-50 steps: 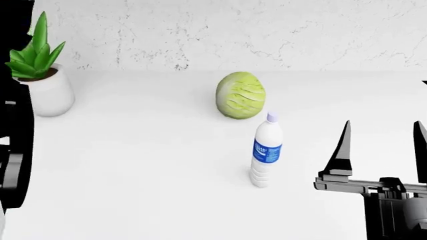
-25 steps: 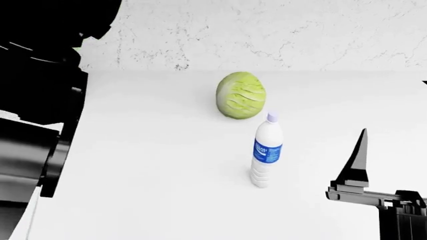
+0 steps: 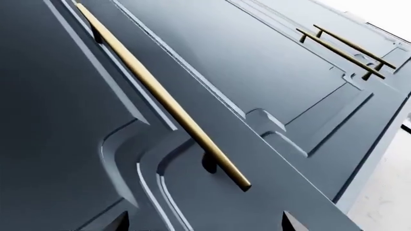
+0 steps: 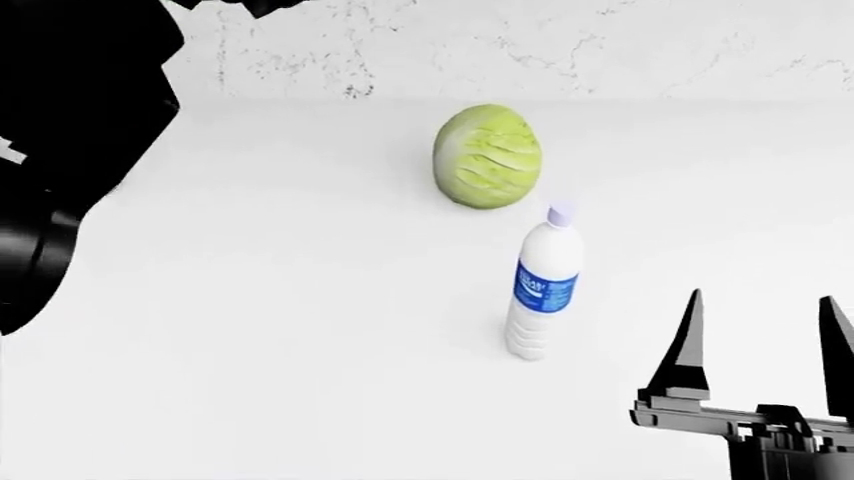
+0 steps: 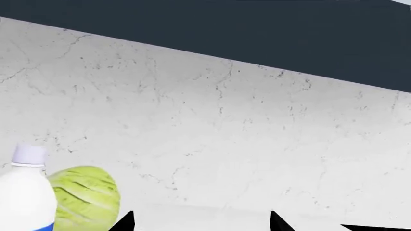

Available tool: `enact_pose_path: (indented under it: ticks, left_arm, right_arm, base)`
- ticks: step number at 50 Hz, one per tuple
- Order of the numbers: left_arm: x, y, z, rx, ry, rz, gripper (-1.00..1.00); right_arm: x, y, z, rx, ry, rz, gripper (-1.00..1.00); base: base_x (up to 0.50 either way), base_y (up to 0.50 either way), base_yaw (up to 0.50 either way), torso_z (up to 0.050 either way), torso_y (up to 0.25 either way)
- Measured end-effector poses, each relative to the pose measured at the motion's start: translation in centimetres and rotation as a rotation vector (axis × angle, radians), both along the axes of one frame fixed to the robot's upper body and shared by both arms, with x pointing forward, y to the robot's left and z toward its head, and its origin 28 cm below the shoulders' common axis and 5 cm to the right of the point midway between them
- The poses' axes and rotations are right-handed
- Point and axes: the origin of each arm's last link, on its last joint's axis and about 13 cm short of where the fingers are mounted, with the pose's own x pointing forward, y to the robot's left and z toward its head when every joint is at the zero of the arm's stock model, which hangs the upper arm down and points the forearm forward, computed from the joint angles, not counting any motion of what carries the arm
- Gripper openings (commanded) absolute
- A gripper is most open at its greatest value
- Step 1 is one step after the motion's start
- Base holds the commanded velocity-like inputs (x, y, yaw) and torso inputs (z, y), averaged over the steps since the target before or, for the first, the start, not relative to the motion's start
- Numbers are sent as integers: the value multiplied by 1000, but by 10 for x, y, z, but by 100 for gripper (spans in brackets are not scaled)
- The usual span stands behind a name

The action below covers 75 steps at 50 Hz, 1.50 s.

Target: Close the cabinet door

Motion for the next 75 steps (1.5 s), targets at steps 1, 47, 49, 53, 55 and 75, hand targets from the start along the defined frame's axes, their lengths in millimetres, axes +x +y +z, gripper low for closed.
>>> enact_pose_path:
  ticks: [1,47,49,53,55,75]
  left_arm:
    - [-1,-1,1,4,-7,1,100]
    - [-18,-8,26,96,-153,94,100]
    - [-19,-9,26,100,-161,99,100]
    - [-21,-10,27,106,-175,108,100]
    - [-22,-10,27,108,-183,112,100]
    - [-31,-11,34,129,-223,162,100]
  right_arm:
    - [0,0,-1,2,2,1,100]
    - [5,8,-26,28,78,70,100]
    - [5,8,-27,28,81,72,100]
    - [5,8,-28,28,81,75,100]
    - [5,8,-27,27,77,76,100]
    - [4,8,-23,15,29,94,100]
  base:
    - [0,0,0,38,-174]
    - [1,0,0,48,-87]
    - [6,0,0,50,-61]
    - [3,0,1,50,-59]
    - [0,0,1,50,-59]
    - [6,1,4,50,-54]
